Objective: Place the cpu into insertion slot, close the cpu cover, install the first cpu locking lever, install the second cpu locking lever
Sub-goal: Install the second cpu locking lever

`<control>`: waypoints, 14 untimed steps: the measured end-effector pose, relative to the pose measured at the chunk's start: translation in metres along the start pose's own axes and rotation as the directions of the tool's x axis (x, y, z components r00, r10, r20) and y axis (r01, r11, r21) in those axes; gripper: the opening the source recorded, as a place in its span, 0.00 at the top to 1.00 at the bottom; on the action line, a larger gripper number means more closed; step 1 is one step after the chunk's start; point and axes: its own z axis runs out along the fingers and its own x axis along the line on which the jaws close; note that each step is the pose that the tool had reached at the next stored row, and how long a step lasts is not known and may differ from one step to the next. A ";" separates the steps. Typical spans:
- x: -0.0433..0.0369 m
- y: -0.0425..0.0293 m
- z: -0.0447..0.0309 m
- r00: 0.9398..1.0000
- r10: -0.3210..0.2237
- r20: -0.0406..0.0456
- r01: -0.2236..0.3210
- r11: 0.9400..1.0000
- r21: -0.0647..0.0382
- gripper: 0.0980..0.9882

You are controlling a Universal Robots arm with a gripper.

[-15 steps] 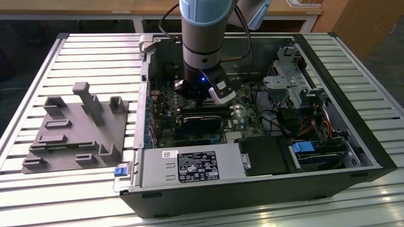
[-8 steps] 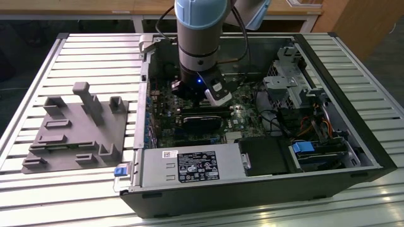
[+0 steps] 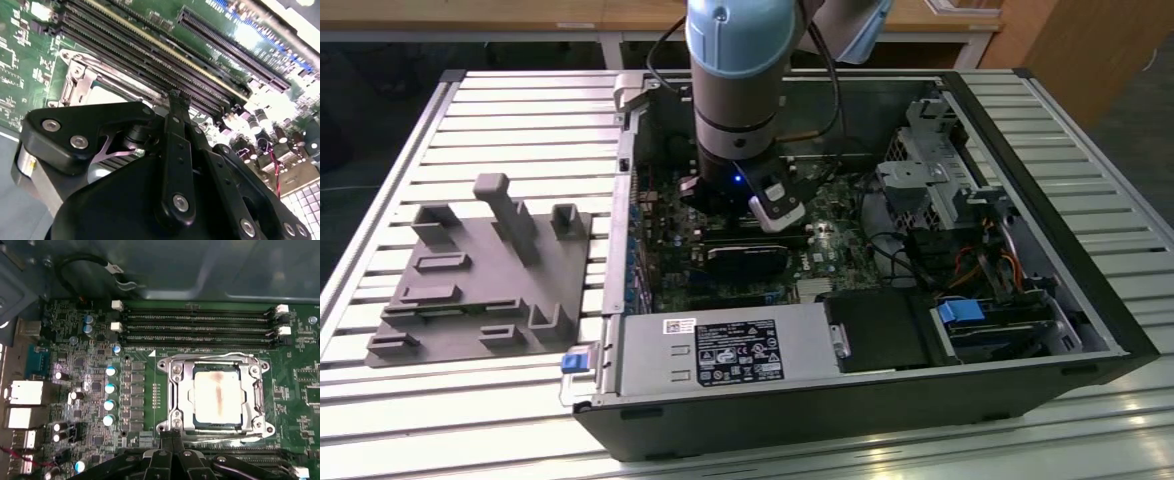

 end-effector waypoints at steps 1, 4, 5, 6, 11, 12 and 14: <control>0.0001 -0.0002 0.0008 1.000 0.000 0.000 0.000 1.000 -0.005 0.99; 0.0004 -0.0007 0.0032 1.000 0.001 0.000 -0.001 1.000 -0.020 0.99; 0.0005 -0.0008 0.0040 1.000 0.001 0.000 -0.001 1.000 -0.026 0.99; 0.0008 -0.0009 0.0046 1.000 0.001 0.000 -0.001 1.000 -0.030 0.99; 0.0036 -0.0015 0.0065 1.000 0.001 0.000 -0.001 0.999 -0.037 0.99; 0.0036 -0.0015 0.0065 1.000 0.001 0.000 -0.001 0.999 -0.037 0.99; 0.0035 -0.0010 0.0042 1.000 0.001 0.000 -0.001 0.999 -0.038 0.99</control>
